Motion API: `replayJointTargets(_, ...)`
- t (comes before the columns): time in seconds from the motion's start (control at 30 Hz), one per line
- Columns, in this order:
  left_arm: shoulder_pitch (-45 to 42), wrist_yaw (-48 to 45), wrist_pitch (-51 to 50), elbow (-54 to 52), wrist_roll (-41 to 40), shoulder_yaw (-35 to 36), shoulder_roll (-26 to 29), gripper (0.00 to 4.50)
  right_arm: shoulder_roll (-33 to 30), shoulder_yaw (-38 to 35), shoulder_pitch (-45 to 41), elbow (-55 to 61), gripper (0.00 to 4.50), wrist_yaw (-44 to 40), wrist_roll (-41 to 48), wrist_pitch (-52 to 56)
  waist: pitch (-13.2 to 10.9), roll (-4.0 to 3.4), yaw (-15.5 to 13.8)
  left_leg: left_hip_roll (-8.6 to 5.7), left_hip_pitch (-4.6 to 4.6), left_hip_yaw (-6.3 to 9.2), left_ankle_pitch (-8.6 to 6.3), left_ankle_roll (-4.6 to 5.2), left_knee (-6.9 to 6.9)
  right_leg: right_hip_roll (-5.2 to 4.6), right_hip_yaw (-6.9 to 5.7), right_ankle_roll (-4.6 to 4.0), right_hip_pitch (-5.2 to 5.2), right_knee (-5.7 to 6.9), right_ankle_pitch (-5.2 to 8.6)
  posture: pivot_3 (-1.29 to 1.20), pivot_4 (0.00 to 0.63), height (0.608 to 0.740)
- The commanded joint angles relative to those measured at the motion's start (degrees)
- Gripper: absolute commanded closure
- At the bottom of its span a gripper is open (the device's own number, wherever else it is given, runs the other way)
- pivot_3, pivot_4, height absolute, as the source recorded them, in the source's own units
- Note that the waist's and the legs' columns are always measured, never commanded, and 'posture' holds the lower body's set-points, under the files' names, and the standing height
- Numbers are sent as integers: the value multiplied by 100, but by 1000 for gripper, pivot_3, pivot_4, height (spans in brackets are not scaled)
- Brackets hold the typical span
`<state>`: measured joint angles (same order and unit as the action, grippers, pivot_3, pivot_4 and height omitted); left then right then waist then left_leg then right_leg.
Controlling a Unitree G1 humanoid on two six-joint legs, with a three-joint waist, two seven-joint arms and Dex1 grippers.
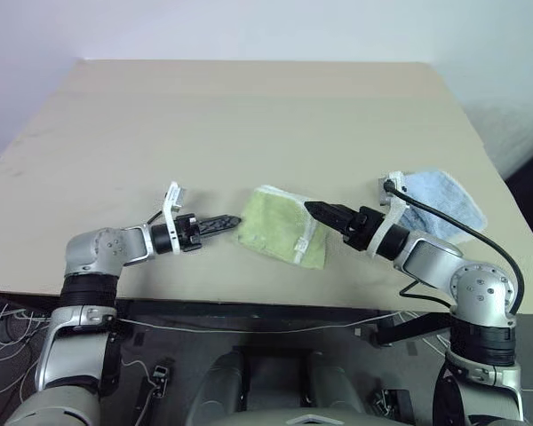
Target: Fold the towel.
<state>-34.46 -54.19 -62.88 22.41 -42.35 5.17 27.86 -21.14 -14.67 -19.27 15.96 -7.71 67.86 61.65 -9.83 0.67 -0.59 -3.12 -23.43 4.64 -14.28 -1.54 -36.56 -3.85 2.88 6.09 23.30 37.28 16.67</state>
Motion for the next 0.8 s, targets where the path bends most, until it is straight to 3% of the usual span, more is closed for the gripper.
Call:
replayJointTargets(0.03,-67,-196,-138,14,59,-302,-231,22,51,-78,54,343,0,65,162,-130,0,1,-14,-1,-1,0,-1,2,-1,-1,0,0,-1,-2,0,0,150,740)
replayJointTargets(0.43,-182,-400,-106,-182,349,-759,-505,22,92,-44,122,402,0,167,236,-217,0,1,-7,0,-1,0,-1,2,-3,2,0,0,-2,-2,0,0,150,740)
replayJointTargets(0.8,-99,-332,22,-117,597,-725,-624,3662,126,-47,167,446,0,210,247,-254,0,1,17,1,-1,0,-1,3,-4,5,-1,1,-2,-1,0,0,150,740)
